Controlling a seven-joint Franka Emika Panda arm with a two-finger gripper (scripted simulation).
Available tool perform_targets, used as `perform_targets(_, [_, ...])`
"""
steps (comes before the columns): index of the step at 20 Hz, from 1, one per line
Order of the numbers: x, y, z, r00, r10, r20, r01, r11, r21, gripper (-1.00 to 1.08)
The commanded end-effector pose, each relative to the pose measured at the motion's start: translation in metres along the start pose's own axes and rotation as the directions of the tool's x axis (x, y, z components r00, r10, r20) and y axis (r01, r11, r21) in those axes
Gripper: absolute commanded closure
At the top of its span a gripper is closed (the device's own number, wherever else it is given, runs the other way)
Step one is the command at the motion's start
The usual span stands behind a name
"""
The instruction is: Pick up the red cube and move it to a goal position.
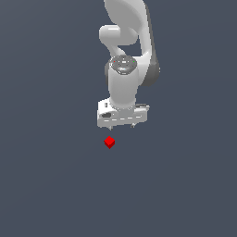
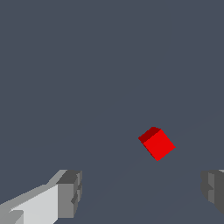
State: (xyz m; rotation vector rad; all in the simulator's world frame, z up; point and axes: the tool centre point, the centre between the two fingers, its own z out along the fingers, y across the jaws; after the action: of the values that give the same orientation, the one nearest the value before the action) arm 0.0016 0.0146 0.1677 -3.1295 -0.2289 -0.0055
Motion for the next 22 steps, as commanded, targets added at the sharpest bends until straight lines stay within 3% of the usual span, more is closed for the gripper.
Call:
perform_targets(1, [-0.002, 0.004, 0.01, 0.999, -0.043, 0.001, 0.043, 0.999, 0.0, -0.92])
perform_targets(11, [-0.012, 0.024, 0.061, 0.962, -0.272, 0.002, 0.272, 0.962, 0.001, -0.92])
perform_targets(22, [-0.015, 0.049, 0.118, 0.862, -0.507, 0.003, 0.507, 0.862, 0.001, -0.92])
